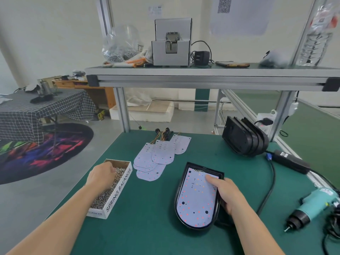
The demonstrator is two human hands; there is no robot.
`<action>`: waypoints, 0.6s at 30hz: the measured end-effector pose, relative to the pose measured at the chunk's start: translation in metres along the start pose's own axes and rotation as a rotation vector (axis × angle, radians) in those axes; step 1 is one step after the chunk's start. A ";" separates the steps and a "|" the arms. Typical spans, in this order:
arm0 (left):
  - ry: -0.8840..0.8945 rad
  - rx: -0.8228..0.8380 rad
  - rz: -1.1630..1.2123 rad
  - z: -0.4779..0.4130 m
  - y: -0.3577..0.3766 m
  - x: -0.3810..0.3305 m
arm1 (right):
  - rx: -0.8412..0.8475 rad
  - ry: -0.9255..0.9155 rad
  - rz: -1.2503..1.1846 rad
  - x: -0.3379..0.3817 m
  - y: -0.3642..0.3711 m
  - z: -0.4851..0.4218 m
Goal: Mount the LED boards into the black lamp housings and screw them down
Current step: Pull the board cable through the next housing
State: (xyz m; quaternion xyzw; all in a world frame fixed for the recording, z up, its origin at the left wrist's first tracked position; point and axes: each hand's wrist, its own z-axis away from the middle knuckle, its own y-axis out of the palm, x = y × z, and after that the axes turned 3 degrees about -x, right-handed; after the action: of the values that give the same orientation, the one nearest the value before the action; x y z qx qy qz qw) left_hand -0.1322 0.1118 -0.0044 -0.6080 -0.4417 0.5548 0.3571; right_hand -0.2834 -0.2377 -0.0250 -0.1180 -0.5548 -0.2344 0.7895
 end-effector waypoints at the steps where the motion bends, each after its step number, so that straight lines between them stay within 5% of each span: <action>1: -0.016 -0.008 0.045 0.000 -0.001 0.001 | 0.002 0.002 -0.002 0.000 0.000 0.000; 6: -0.152 -0.011 0.328 -0.003 -0.003 0.006 | -0.001 0.004 0.005 0.001 -0.001 0.002; 9: -0.383 0.096 0.877 -0.009 -0.011 0.007 | 0.003 0.000 0.004 0.002 -0.001 0.004; 13: -0.624 0.431 1.856 0.006 -0.024 -0.014 | 0.007 -0.012 0.009 0.001 -0.001 0.003; 18: -0.605 0.883 2.077 0.053 -0.018 -0.082 | -0.010 -0.012 0.045 0.004 0.003 0.003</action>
State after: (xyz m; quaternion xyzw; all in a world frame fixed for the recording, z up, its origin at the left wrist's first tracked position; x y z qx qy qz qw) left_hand -0.1865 0.0386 0.0353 -0.3431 0.4321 0.8078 -0.2076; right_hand -0.2837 -0.2349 -0.0202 -0.1358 -0.5554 -0.2188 0.7907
